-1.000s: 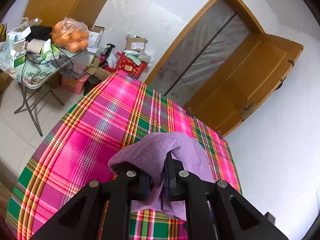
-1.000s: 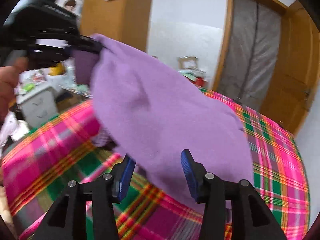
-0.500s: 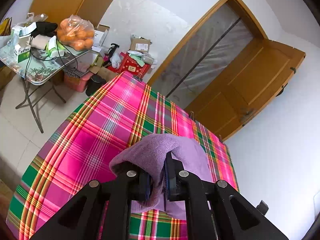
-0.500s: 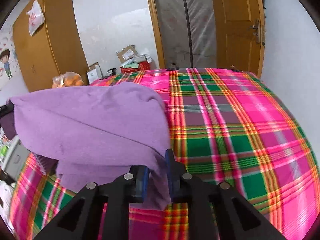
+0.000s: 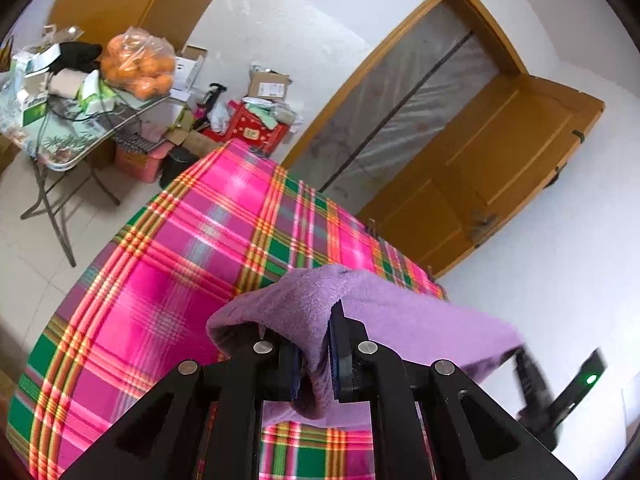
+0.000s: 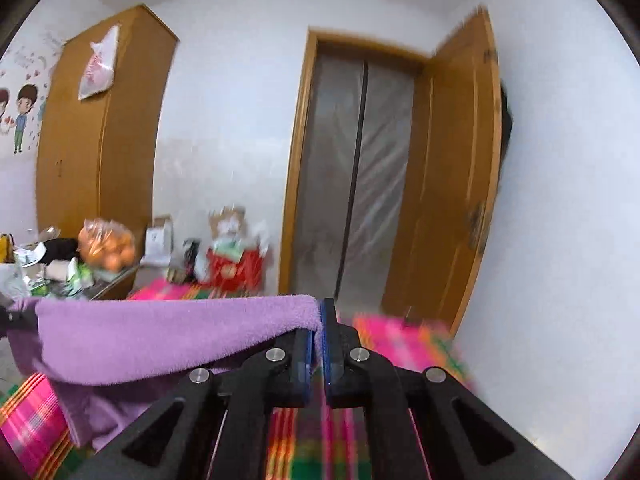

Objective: Fold clothes

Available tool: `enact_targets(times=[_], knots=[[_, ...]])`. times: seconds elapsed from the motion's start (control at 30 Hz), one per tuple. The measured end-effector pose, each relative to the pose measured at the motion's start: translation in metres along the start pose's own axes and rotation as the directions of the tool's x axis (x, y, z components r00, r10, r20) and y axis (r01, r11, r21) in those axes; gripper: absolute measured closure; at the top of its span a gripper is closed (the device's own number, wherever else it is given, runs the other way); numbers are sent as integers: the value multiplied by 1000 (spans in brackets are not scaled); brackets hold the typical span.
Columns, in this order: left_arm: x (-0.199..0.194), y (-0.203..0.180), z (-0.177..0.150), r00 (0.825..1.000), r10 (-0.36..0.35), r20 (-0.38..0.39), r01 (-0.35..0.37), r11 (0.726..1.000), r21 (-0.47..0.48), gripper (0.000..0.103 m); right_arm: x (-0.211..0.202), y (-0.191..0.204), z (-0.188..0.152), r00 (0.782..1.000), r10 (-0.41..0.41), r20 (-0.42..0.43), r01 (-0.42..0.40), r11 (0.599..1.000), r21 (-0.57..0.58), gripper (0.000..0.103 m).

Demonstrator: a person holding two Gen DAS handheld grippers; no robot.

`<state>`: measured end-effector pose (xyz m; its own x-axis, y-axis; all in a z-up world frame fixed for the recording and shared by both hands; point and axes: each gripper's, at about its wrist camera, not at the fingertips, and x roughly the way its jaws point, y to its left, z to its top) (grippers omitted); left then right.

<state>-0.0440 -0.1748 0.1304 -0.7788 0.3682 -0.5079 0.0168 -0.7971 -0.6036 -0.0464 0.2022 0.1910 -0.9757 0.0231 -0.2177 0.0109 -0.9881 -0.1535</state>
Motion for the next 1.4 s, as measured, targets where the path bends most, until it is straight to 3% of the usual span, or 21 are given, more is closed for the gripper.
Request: enact_targets(times=[0.2, 0.27, 0.37, 0.53, 0.67, 0.8, 1.13, 1.27, 1.4], knots=[[-9, -14, 2, 999, -49, 15, 49, 998, 33, 92, -29, 22, 14, 987, -53, 153, 75, 987, -143, 99], [-13, -13, 3, 999, -43, 24, 42, 999, 35, 92, -29, 32, 0, 992, -31, 123, 55, 979, -195, 99], [-18, -2, 5, 999, -7, 36, 6, 1000, 20, 92, -33, 42, -28, 999, 41, 13, -37, 974, -224, 100], [-23, 25, 1, 998, 59, 29, -59, 998, -19, 92, -61, 60, -65, 979, 172, -107, -191, 961, -200, 100], [-26, 46, -3, 994, 111, 19, -110, 993, -50, 92, -86, 72, -74, 937, 318, -145, -338, 931, -140, 100], [-26, 69, -13, 987, 159, -12, -160, 984, -82, 92, -105, 89, -92, 863, 467, -192, -490, 867, -93, 100], [-36, 92, -56, 974, 207, -92, -213, 975, -62, 92, -105, 135, -141, 730, 592, -341, -643, 764, -51, 100], [-45, 92, -70, 966, 239, -101, -243, 969, -33, 91, -107, 152, -157, 702, 596, -391, -671, 738, -80, 100], [-58, 94, -84, 960, 255, -115, -260, 965, -36, 88, -108, 152, -160, 701, 591, -399, -667, 741, -73, 99]])
